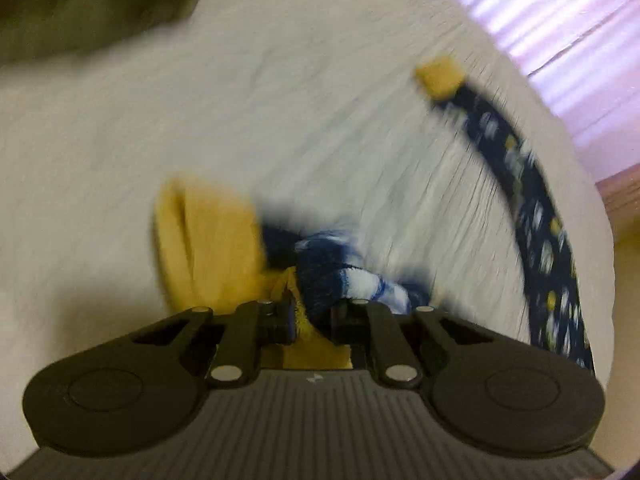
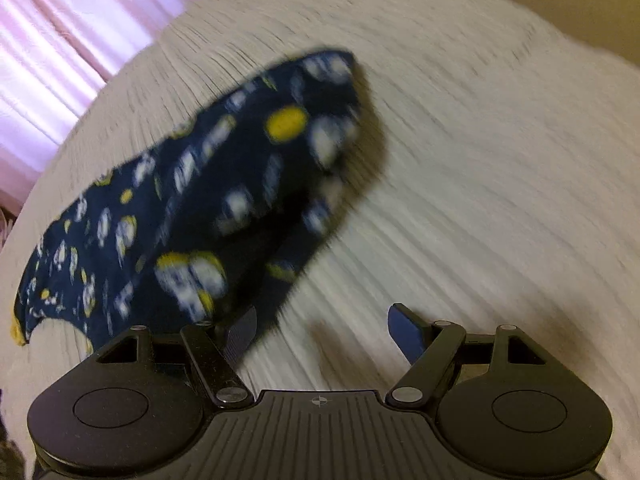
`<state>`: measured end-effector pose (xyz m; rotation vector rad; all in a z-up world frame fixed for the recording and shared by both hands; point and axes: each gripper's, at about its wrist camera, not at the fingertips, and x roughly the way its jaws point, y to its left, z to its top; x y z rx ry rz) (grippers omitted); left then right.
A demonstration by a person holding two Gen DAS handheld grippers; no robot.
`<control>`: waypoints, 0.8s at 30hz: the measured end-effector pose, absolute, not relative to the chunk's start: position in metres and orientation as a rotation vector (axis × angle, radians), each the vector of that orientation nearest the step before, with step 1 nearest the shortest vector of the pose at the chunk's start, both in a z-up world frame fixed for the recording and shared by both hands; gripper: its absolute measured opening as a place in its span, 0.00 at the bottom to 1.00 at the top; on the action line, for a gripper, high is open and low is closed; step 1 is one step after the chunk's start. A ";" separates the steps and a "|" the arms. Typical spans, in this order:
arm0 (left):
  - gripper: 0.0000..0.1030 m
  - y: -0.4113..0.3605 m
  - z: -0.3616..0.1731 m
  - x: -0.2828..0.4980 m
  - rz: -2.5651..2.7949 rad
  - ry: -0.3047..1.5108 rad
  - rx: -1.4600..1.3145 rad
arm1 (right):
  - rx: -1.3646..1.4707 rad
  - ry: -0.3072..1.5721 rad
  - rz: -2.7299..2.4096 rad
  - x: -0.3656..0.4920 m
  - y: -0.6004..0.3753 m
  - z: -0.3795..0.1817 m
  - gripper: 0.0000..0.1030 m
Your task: Fold clothes
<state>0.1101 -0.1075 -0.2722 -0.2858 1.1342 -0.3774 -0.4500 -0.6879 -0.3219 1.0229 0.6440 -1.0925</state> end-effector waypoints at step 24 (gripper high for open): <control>0.31 -0.070 -0.285 0.130 -0.252 1.238 -0.209 | 1.158 0.524 -1.004 -0.404 -0.782 -0.365 0.05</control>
